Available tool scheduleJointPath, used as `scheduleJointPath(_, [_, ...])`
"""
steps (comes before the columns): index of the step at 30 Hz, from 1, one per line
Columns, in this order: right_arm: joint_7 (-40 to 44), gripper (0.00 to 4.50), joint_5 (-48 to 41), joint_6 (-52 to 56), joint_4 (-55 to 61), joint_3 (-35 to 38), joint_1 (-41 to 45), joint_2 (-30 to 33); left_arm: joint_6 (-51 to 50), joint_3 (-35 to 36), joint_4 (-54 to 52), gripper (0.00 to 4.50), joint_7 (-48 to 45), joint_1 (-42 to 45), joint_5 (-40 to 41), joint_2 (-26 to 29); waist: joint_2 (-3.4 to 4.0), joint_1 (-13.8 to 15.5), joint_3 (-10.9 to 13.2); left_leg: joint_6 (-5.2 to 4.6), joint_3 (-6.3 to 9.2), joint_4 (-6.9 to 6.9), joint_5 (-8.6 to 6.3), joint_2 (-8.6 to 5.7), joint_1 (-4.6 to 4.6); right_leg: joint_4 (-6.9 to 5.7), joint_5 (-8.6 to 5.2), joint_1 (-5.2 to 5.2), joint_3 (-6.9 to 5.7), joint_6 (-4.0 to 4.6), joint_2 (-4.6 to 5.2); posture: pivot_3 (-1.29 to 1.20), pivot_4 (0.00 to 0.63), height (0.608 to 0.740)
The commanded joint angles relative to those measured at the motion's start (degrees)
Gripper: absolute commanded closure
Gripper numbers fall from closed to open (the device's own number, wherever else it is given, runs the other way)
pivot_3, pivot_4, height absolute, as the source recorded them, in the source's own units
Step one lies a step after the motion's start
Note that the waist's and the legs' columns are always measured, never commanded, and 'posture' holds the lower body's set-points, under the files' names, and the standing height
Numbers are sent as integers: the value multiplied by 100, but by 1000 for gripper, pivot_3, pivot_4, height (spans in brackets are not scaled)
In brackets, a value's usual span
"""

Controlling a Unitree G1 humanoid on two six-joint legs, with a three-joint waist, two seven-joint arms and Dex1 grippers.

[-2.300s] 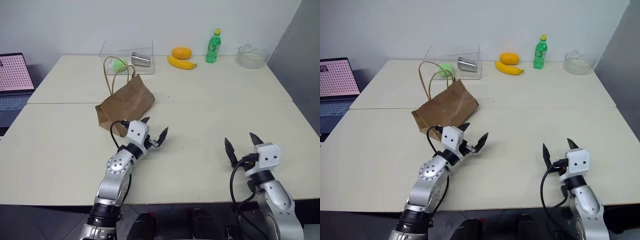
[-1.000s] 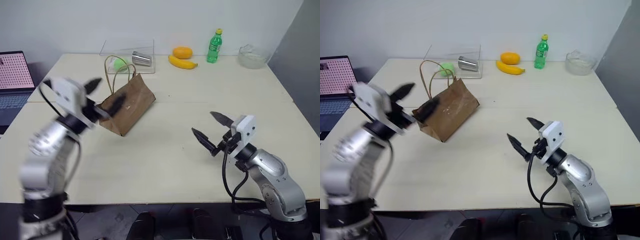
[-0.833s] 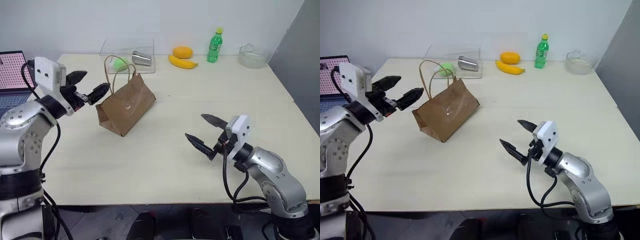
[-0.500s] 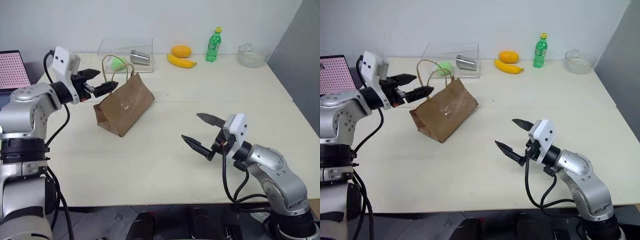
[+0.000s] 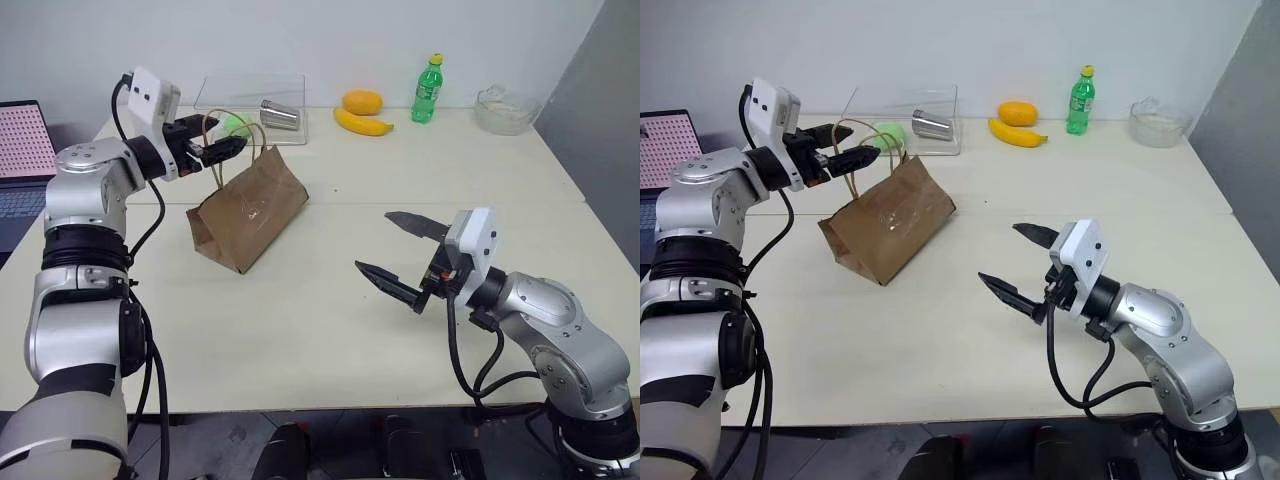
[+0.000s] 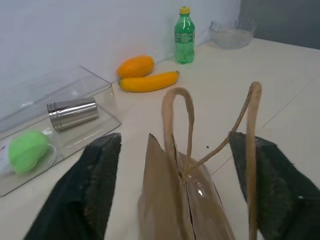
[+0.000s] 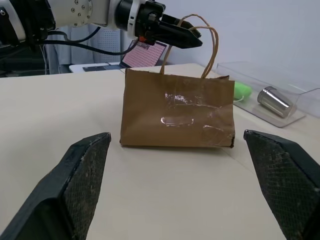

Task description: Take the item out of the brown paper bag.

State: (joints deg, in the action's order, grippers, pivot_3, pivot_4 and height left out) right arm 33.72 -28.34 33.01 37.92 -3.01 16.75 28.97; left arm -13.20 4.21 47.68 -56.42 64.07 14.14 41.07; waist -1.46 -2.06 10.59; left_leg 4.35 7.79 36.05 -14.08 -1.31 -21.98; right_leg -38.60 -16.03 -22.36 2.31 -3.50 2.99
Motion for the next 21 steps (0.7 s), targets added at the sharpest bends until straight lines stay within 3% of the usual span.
scheduleJointPath(1, [-68,0,-75,-12,233,165,110,49,413,-1,267,2263,-165,360,-189,61,0,-12,0,0,-1,0,0,0,0,-1,0,-1,1,0,0,0,150,740])
scheduleJointPath(7, [-102,0,-95,45,272,220,92,115,1069,-91,830,4365,-573,738,-476,102,-1,-30,1,0,0,1,0,-1,-2,-2,0,-2,0,0,0,0,150,740])
scheduleJointPath(8, [-109,0,-106,58,289,234,78,129,1147,-82,891,4490,-683,783,-480,94,-1,-32,1,0,-1,1,0,-1,-2,-2,0,-2,0,0,0,0,150,740])
scheduleJointPath(13, [-120,0,-233,136,505,402,-102,236,2034,-278,1089,4490,-1437,996,-724,91,-2,-39,1,0,0,1,0,-1,-5,-2,0,-3,0,0,0,0,150,740])
scheduleJointPath(18, [-50,0,-445,49,841,659,-516,368,3737,-483,1616,4490,-1295,1550,-1251,-44,-19,-22,11,0,3,3,0,-1,-13,-1,0,-7,-3,0,0,0,150,740])
scheduleJointPath(21, [-32,0,-520,23,1076,733,-843,456,4194,-456,1962,4490,-1258,1965,-1343,-235,-32,1,19,0,3,4,0,-4,-16,0,0,-7,-4,-1,2,0,150,740])
